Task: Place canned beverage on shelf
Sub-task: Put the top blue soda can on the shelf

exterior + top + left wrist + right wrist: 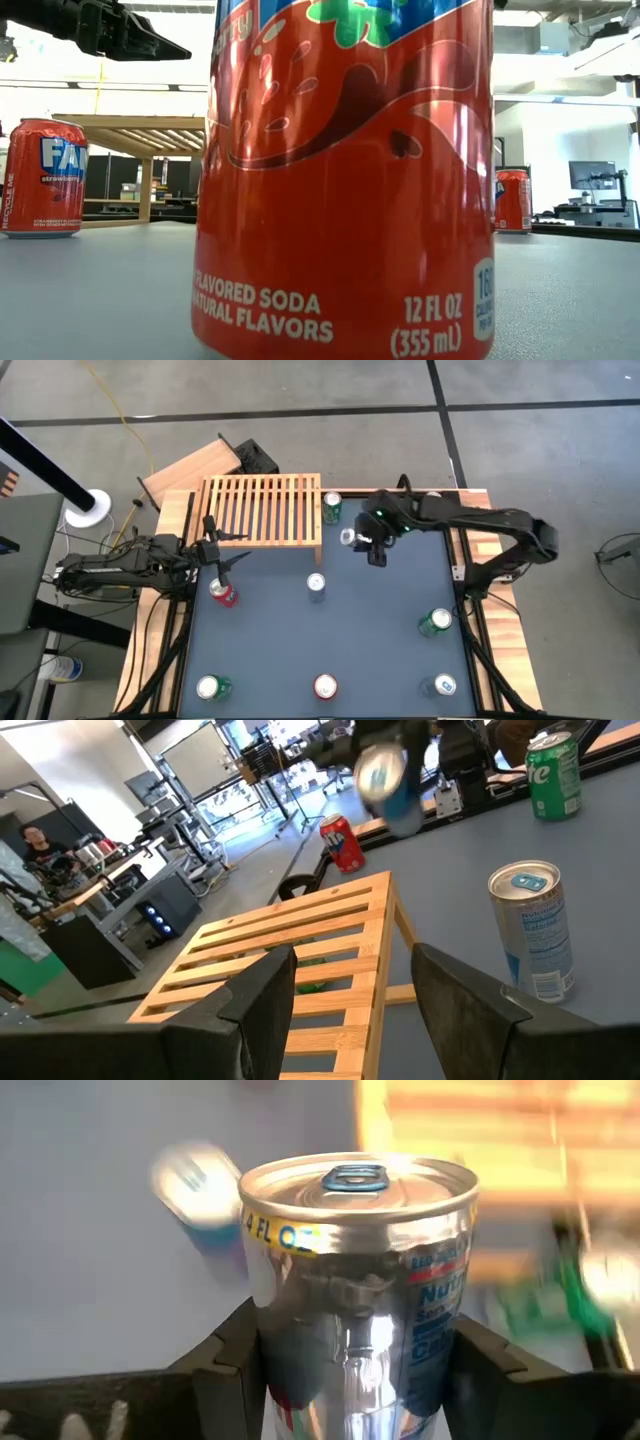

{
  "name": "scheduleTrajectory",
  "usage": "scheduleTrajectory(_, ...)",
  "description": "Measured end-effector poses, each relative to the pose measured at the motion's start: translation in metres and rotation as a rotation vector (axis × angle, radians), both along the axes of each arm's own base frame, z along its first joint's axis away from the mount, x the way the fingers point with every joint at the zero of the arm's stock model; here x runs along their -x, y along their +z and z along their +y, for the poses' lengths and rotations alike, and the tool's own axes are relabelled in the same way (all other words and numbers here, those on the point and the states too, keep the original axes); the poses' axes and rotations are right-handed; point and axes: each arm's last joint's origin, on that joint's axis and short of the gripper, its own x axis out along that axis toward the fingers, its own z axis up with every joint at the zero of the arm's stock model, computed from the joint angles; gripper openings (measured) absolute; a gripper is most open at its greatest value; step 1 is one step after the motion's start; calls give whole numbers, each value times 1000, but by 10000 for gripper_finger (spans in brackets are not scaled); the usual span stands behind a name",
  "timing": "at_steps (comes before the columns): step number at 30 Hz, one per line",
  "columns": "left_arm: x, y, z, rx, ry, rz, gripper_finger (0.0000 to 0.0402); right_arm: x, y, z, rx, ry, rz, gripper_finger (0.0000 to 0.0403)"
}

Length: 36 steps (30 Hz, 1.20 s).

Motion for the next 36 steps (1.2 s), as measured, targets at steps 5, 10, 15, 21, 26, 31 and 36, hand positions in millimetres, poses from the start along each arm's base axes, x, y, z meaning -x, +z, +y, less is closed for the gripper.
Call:
scheduleTrajectory(5,0,0,0,1,-4,0,192,-12,16,42,38,145,-298,203)
scheduleTrajectory(10,0,1,-1,4,-28,-10,192,-34,3,80,33,295,-520,205)
scheduleTrajectory(15,0,2,-1,8,-27,-24,192,-58,-8,113,0,417,-669,206)
scheduleTrajectory(21,0,2,-1,40,-37,-36,192,-83,-35,146,-66,470,-761,207)
scheduleTrajectory(26,-1,3,-2,86,-79,-59,192,-106,-65,158,-144,437,-842,207)
scheduleTrajectory(31,-1,3,-3,164,-114,-83,192,-130,-99,164,-200,355,-802,207)
scheduleTrajectory(36,-2,3,-5,207,-162,-90,192,-153,-123,175,-195,315,-732,207)
